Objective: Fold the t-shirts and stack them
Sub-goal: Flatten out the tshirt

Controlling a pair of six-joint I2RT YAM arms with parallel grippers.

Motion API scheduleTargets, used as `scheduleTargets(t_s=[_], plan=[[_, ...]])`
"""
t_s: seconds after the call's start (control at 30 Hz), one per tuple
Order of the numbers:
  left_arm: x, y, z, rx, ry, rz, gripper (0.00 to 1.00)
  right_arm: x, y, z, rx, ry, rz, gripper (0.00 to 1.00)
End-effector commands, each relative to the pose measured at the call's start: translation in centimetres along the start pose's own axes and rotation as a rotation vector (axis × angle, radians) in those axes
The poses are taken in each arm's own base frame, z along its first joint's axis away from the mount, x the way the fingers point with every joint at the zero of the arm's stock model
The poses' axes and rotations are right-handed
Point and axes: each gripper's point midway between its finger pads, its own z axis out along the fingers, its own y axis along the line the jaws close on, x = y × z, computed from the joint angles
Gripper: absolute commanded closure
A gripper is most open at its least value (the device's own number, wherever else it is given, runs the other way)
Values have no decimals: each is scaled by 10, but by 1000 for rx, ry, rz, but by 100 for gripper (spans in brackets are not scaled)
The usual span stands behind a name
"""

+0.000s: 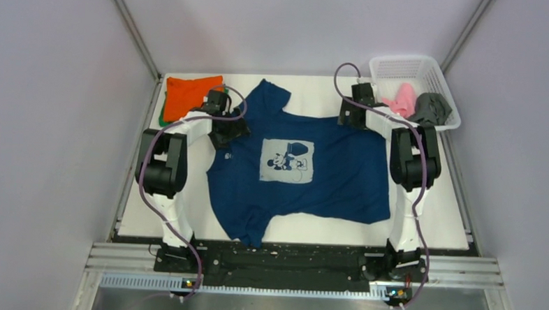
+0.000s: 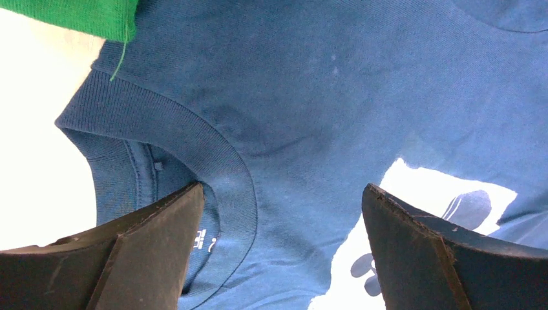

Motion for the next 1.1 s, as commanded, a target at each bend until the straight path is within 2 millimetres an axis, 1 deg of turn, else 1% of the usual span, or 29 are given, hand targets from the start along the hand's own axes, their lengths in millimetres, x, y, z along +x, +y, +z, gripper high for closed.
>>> scheduleTargets(t_s=[0.0, 0.1, 0.2, 0.27, 0.33, 0.37, 0.43, 0.5, 0.53, 0.57, 0.63, 0.67, 0.7, 0.73, 0.77, 0.8, 0.83, 0.87, 0.93, 0.97, 1.0, 1.03, 1.07], plan=[[33, 35, 18, -78, 105, -18, 1, -40, -25, -2, 130, -105, -44, 6], [33, 35, 17, -83, 107, -23, 1, -60, -30, -8, 164, -158, -61, 6], [29, 35, 13, -94, 98, -15, 1, -72, -21, -17, 112, -184, -67, 6], [24, 29, 6, -87, 88, 1, 1, -78, -12, -24, 58, -199, -65, 6], [17, 16, -7, -48, 71, 19, 1, -84, -5, -34, 7, -216, -60, 6], [12, 8, -14, -27, 58, 30, 1, -90, 0, -44, -26, -230, -58, 6], [6, -6, -30, -1, 38, 50, 1, -92, 13, -61, -114, -233, -46, 6], [6, -16, -47, 6, 15, 70, 1, -85, 31, -82, -228, -220, -36, 6], [9, -19, -54, 4, 8, 80, 1, -81, 40, -95, -278, -217, -30, 6], [14, -22, -62, 5, 1, 86, 1, -73, 46, -107, -314, -205, -34, 6], [32, -25, -74, 8, 0, 92, 1, -46, 65, -134, -401, -162, -44, 6], [44, -26, -81, 14, 5, 98, 1, -28, 76, -150, -455, -137, -46, 6], [60, -24, -85, 11, 18, 103, 1, -8, 87, -166, -508, -107, -51, 7], [76, -21, -91, -1, 21, 111, 1, 16, 98, -184, -561, -70, -54, 7], [90, -15, -98, -24, 10, 115, 1, 52, 109, -199, -617, -14, -68, 7], [108, -7, -103, -47, 6, 124, 1, 75, 123, -221, -696, 7, -84, 7], [125, -2, -109, -56, 2, 128, 1, 104, 136, -242, -780, 40, -96, 8], [139, 5, -118, -46, -8, 124, 1, 126, 152, -269, -890, 51, -96, 9], [171, 24, -125, -49, 20, 98, 1, 174, 173, -314, -1060, 90, -82, 11], [186, 35, -127, -48, 39, 76, 1, 190, 179, -332, -1116, 97, -72, 12], [198, 43, -129, -31, 49, 46, 1, 203, 182, -345, -1150, 99, -66, 15], [215, 57, -126, -28, 80, 13, 1, 216, 186, -352, -1155, 112, -60, 17], [225, 61, -126, 7, 89, 0, 1, 225, 189, -356, -1147, 115, -59, 19]])
